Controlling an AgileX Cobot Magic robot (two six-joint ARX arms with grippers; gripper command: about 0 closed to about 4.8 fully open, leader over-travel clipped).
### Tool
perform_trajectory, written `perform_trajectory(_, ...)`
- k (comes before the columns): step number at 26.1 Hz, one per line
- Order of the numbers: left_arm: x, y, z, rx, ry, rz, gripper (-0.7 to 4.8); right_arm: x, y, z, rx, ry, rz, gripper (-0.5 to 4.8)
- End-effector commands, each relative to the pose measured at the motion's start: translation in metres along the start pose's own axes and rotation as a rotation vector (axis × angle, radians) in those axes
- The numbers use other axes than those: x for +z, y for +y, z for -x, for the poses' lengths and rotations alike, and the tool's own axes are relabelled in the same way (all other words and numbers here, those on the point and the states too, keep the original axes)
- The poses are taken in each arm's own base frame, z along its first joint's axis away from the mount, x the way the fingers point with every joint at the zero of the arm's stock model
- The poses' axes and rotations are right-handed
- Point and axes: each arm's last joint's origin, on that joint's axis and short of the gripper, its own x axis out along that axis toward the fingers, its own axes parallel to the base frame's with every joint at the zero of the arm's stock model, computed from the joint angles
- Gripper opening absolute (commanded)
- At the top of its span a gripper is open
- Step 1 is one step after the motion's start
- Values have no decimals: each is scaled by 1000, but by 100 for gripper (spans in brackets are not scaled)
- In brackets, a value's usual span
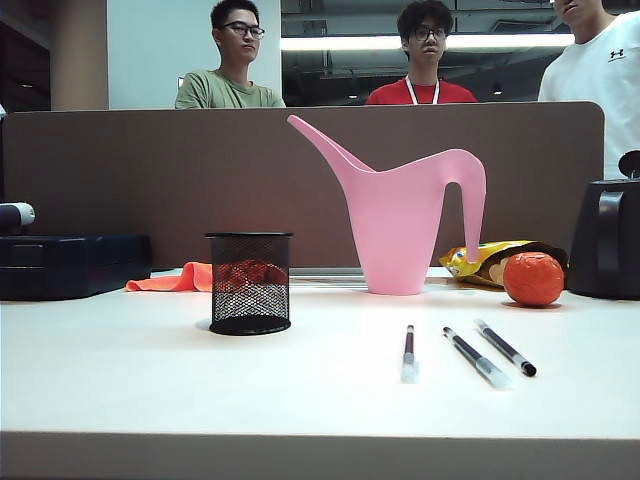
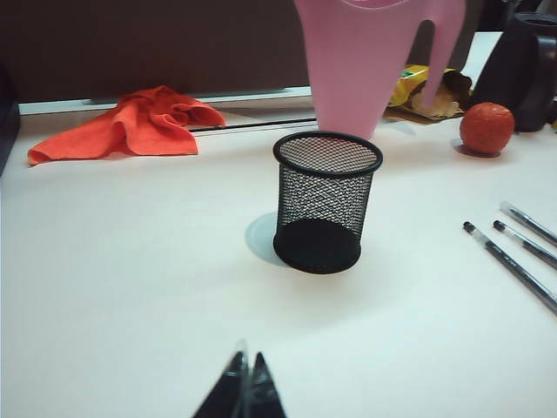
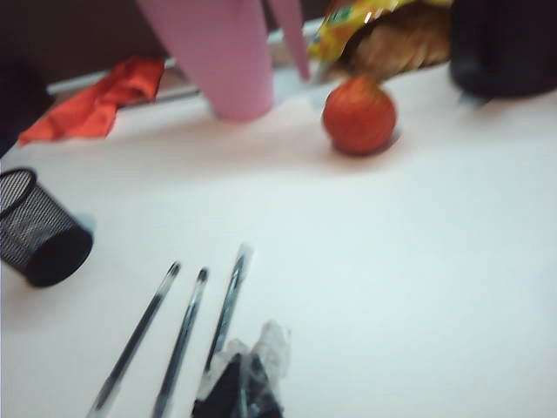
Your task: Pick up a few water-based pens and put them in the pen basket.
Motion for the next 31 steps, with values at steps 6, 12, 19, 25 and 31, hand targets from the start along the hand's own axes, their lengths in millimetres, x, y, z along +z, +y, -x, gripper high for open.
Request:
perform_trajectory(6, 2, 0, 0, -7, -9, -4, -4, 32, 7, -47, 81, 237, -43, 126)
perform_trajectory(12, 2, 0, 0, -7, -9, -4, -4, 34, 26, -89, 148, 347, 48, 163)
perform_trajectory(19, 2, 0, 0, -7, -9, -4, -4, 17, 46, -150, 114, 473, 139, 213)
perform_trajectory(25, 2, 0, 0, -7, -9, -4, -4, 6, 50, -190, 74, 572, 151, 226)
perform_trajectory(31, 2, 0, 0, -7, -9, -4, -4, -4, 49, -217, -9, 622, 176, 226)
